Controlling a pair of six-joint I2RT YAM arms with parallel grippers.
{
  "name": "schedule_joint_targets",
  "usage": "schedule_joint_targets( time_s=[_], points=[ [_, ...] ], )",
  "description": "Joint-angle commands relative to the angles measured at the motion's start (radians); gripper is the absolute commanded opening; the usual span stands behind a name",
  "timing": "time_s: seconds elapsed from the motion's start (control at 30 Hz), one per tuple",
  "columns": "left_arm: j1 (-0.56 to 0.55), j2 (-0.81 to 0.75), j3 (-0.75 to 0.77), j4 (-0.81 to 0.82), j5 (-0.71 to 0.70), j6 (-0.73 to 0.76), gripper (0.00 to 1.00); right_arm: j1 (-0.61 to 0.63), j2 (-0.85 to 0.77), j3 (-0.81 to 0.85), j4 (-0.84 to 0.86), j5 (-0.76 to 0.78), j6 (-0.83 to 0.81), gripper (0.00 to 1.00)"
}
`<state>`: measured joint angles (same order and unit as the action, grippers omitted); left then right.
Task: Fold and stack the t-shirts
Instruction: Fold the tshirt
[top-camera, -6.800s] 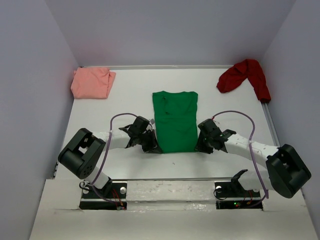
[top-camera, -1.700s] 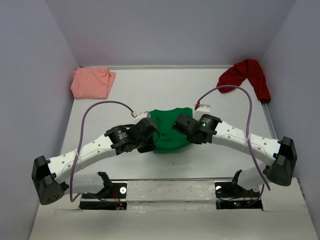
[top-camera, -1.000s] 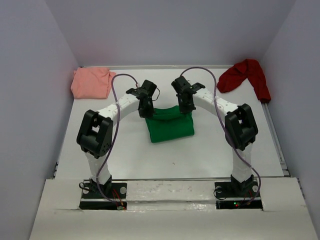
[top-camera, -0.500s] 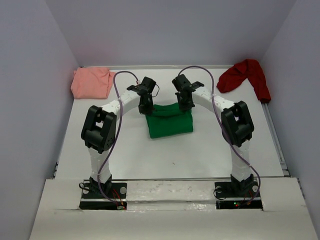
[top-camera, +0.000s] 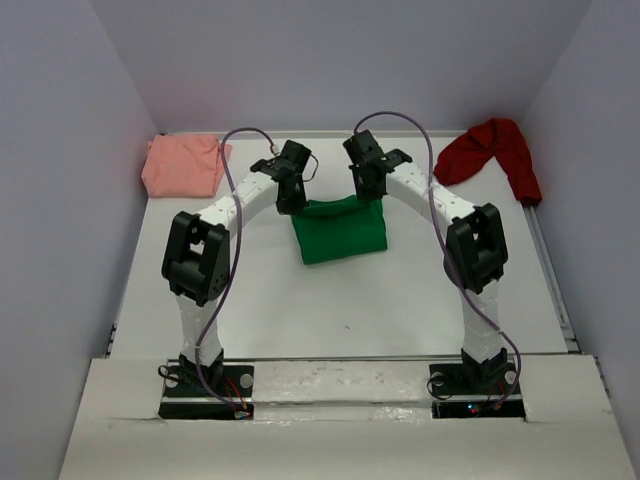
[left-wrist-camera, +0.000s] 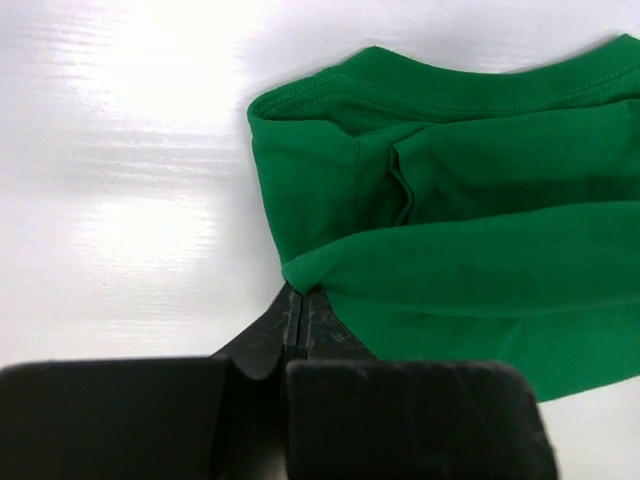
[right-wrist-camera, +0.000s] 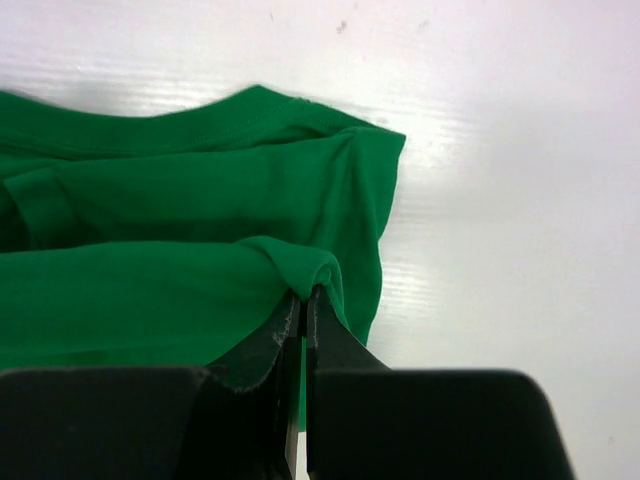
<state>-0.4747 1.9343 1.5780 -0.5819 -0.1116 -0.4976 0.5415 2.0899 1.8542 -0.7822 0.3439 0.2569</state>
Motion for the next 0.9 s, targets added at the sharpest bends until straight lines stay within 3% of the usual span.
schedule_joint_targets(
  time_s=[0.0,0.13,0.17,0.23,0.27,0.37,0.43,0.47,0.5,0.57,0.6,0.67,0.87],
  points=[
    [0.038,0.047,0.112,-0.030,0.007,0.024,0.00,-0.046,0.070,0.100,-0.002,0.020,-0.045,0.00],
    [0.062,0.132,0.187,-0.051,0.016,0.021,0.09,-0.080,0.157,0.146,0.011,0.021,-0.073,0.00],
    [0.065,0.152,0.206,-0.056,0.027,0.024,0.16,-0.080,0.174,0.154,0.014,0.015,-0.076,0.00],
    [0.073,0.189,0.237,-0.049,0.013,0.027,0.22,-0.092,0.226,0.180,0.015,-0.014,-0.090,0.00],
    [0.077,0.207,0.250,-0.036,0.001,0.030,0.39,-0.103,0.254,0.186,0.021,-0.011,-0.094,0.00],
    [0.096,0.256,0.290,-0.041,0.000,0.031,0.74,-0.114,0.295,0.214,0.038,-0.040,-0.110,0.00],
    [0.099,0.290,0.321,-0.029,-0.008,0.042,0.84,-0.123,0.318,0.220,0.049,-0.062,-0.126,0.10],
    [0.099,0.296,0.336,-0.038,-0.029,0.045,0.87,-0.123,0.326,0.243,0.046,-0.051,-0.130,0.14],
    [0.097,0.290,0.344,-0.038,-0.051,0.044,0.89,-0.123,0.335,0.255,0.035,-0.049,-0.136,0.25],
    [0.076,0.258,0.330,-0.015,-0.120,0.059,0.99,-0.123,0.319,0.246,0.038,-0.028,-0.137,0.38],
    [0.070,0.220,0.317,-0.013,-0.147,0.065,0.99,-0.123,0.303,0.231,0.050,-0.023,-0.145,0.48],
    [0.064,0.174,0.303,-0.004,-0.149,0.067,0.99,-0.123,0.274,0.214,0.073,-0.014,-0.169,0.58],
    [0.050,0.034,0.238,0.001,-0.190,0.054,0.99,-0.123,0.230,0.264,0.072,0.015,-0.216,0.68]
  ],
)
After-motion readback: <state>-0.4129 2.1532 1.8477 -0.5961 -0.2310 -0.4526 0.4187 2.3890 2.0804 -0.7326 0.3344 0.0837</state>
